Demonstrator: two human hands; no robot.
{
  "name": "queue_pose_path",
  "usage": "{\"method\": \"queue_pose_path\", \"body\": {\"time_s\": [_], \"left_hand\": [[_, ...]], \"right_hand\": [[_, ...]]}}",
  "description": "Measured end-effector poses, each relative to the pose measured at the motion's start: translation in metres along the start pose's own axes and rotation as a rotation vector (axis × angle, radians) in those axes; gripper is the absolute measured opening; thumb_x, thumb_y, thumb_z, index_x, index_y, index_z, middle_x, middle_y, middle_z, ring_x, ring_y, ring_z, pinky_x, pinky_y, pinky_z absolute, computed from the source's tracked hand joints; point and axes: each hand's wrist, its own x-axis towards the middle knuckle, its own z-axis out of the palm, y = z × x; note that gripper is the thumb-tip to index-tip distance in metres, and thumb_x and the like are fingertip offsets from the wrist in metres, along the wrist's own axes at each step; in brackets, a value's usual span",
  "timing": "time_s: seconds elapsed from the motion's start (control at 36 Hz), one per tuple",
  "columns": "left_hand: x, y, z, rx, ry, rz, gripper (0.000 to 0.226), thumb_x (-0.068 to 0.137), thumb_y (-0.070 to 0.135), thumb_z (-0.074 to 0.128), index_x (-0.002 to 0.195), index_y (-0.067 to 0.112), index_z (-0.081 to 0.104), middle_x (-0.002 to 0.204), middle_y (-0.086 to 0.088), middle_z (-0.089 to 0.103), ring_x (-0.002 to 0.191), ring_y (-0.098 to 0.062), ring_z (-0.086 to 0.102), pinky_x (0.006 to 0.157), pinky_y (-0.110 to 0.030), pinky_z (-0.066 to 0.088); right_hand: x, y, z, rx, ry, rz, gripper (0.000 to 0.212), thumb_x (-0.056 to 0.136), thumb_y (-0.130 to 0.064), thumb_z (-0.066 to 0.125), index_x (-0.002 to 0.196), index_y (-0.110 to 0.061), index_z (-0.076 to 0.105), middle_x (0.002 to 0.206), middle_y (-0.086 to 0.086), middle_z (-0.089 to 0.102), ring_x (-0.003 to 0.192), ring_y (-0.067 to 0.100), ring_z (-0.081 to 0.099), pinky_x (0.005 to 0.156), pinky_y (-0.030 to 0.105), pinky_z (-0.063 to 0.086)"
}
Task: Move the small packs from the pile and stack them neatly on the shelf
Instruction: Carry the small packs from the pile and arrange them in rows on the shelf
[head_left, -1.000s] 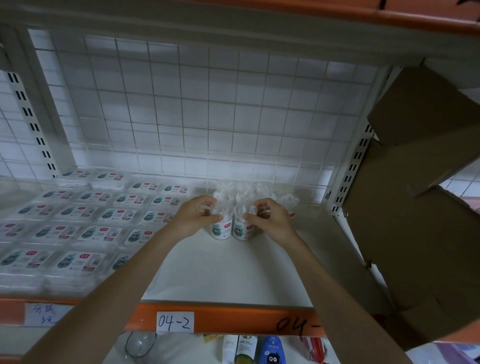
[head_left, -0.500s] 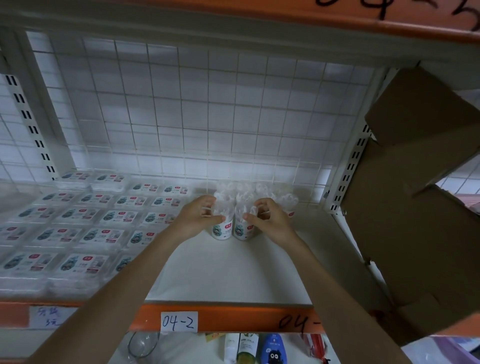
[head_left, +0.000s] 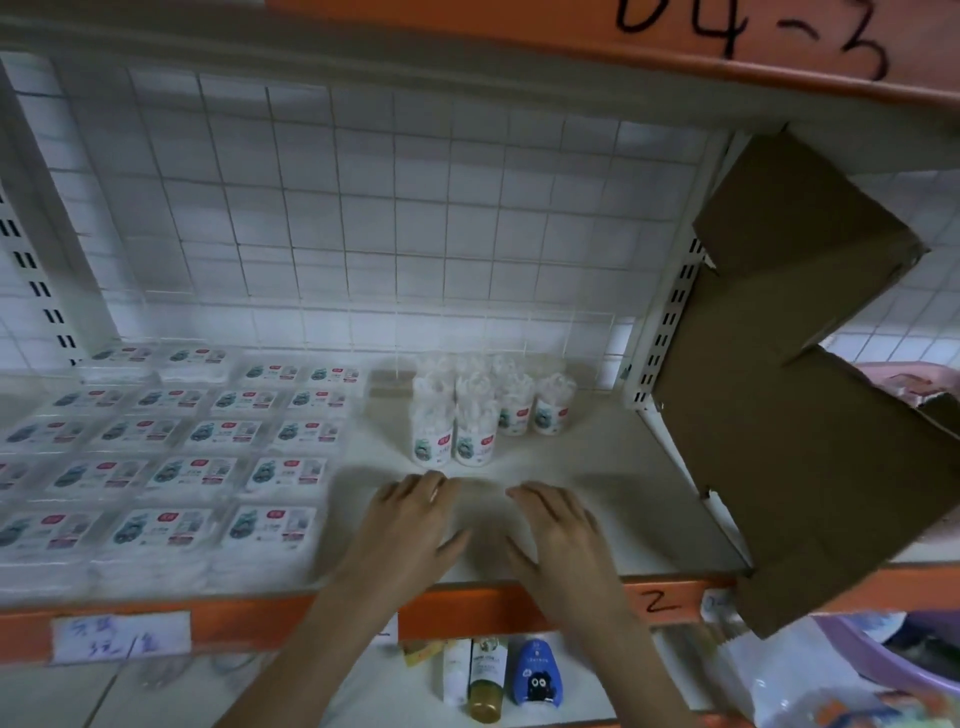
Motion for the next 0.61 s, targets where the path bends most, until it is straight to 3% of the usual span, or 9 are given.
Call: {"method": "queue_pose_path", "body": {"time_s": [0.11, 0.25, 0.47, 0.61], "left_hand": [[-0.024, 0.020, -0.010, -0.042, -0.014, -0.021, 0.038, 0.074, 0.041, 0.041, 0.094, 0.019, 0.064, 0.087, 0.004, 0.064, 0.072, -0.012, 0.064, 0.062, -0.026, 0.054], [-0.067, 0.032, -0.036, -0.035, 0.029, -0.174, 0.037, 0.075, 0.039, 0.043, 0.097, 0.020, 0.066, 0.093, 0.003, 0.063, 0.074, -0.012, 0.064, 0.064, -0.024, 0.054], [-0.225, 0.044, -0.087, 0.087, 0.041, -0.711, 0.036, 0.071, 0.041, 0.046, 0.097, 0.022, 0.062, 0.089, 0.001, 0.066, 0.076, -0.021, 0.066, 0.063, -0.027, 0.054], [-0.331, 0.071, -0.130, 0.190, 0.100, -1.009, 0.034, 0.069, 0.038, 0.047, 0.097, 0.024, 0.059, 0.084, 0.001, 0.065, 0.071, -0.018, 0.062, 0.055, -0.023, 0.051]], "right_hand": [[-0.025, -0.012, -0.008, 0.020, 0.019, -0.032, 0.041, 0.073, -0.044, 0.045, 0.104, -0.024, 0.063, 0.104, -0.006, 0.066, 0.094, 0.014, 0.064, 0.077, 0.029, 0.053], [-0.047, -0.034, -0.017, 0.060, -0.017, -0.132, 0.044, 0.076, -0.051, 0.044, 0.103, -0.025, 0.066, 0.103, -0.006, 0.066, 0.095, 0.017, 0.063, 0.078, 0.033, 0.053], [-0.107, -0.108, -0.001, 0.331, -0.166, -0.433, 0.040, 0.077, -0.052, 0.045, 0.104, -0.028, 0.062, 0.103, -0.008, 0.063, 0.096, 0.013, 0.054, 0.072, 0.029, 0.053], [-0.161, -0.162, 0.020, 0.659, -0.248, -0.476, 0.042, 0.070, -0.042, 0.056, 0.097, -0.014, 0.070, 0.101, 0.004, 0.067, 0.094, 0.015, 0.051, 0.079, 0.023, 0.043]]}}
